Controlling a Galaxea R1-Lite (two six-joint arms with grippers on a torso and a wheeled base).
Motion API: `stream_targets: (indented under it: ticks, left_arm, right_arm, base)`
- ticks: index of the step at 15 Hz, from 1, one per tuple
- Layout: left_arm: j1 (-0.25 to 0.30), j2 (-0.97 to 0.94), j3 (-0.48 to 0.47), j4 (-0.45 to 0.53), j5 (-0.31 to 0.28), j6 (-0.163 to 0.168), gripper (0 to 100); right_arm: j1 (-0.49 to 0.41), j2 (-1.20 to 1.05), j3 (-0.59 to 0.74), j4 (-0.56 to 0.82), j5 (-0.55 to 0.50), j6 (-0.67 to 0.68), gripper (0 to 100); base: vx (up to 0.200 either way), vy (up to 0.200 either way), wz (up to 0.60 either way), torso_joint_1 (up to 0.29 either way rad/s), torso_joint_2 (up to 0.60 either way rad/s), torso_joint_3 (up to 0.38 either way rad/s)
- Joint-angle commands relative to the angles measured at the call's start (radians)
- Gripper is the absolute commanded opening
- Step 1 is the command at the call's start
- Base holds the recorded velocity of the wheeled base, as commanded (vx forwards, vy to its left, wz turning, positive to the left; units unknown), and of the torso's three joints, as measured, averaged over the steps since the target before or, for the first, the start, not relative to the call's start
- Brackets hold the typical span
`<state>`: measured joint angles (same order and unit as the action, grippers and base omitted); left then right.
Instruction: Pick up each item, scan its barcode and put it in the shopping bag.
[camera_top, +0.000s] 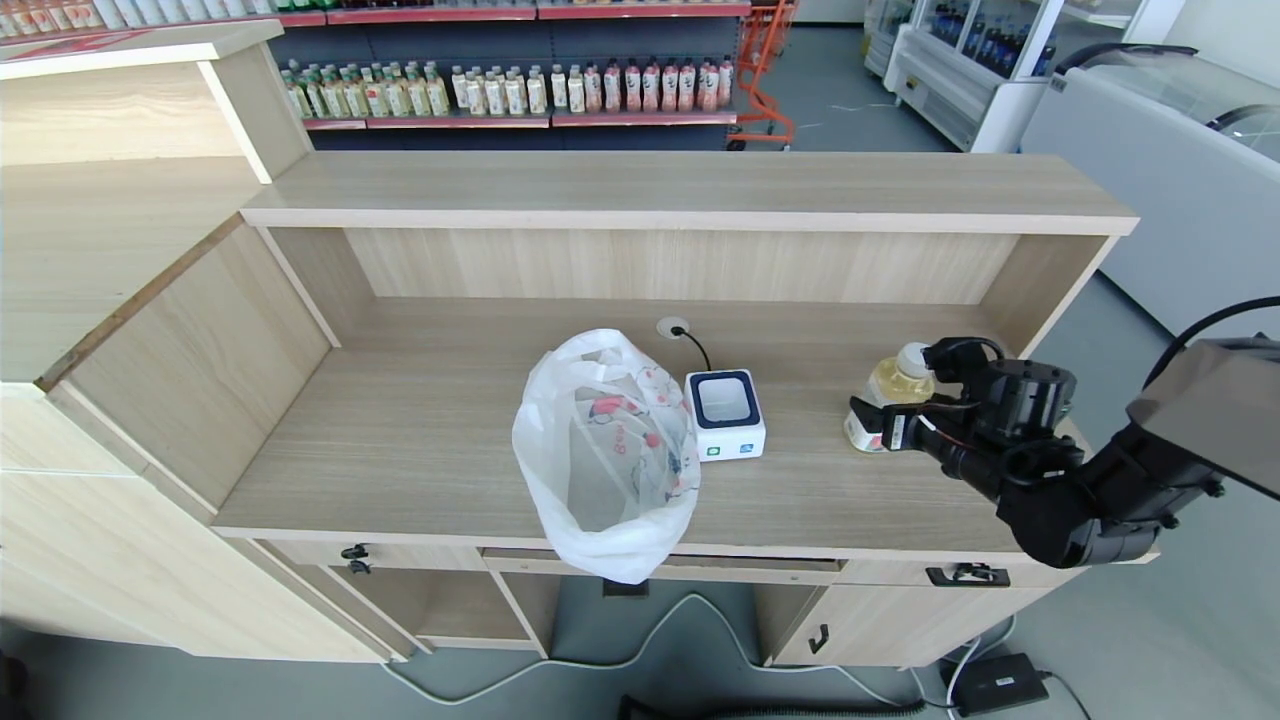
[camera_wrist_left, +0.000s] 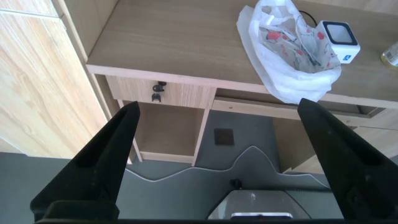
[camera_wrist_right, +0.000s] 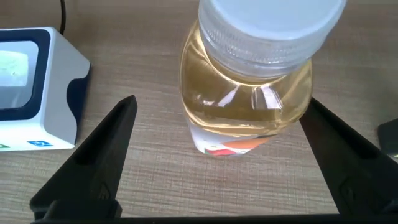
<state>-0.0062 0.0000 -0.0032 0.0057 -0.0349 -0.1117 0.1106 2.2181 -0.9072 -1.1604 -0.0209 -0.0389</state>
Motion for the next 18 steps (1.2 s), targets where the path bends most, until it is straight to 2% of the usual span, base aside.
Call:
stream_targets:
  ticks: [1,6,18]
  left_arm:
    - [0.000,0.000,0.000,0.000,0.000,0.000,100]
    - [0.000,0.000,0.000,0.000,0.000,0.000,100]
    - [0.000,0.000,0.000,0.000,0.000,0.000,100]
  right_arm:
    - [0.000,0.012,-0.039,0.030,0.007,0.005,100]
    - [0.000,0.032,-0.055,0.042,0.002,0.048,100]
    - [-0.006,0.152,-0.206,0.031,0.002,0.022,100]
  base:
    - [0.000,0.000,0.00,0.000,0.00,0.000]
    - [0.000,0.000,0.00,0.000,0.00,0.000]
    - [0.000,0.000,0.00,0.000,0.00,0.000]
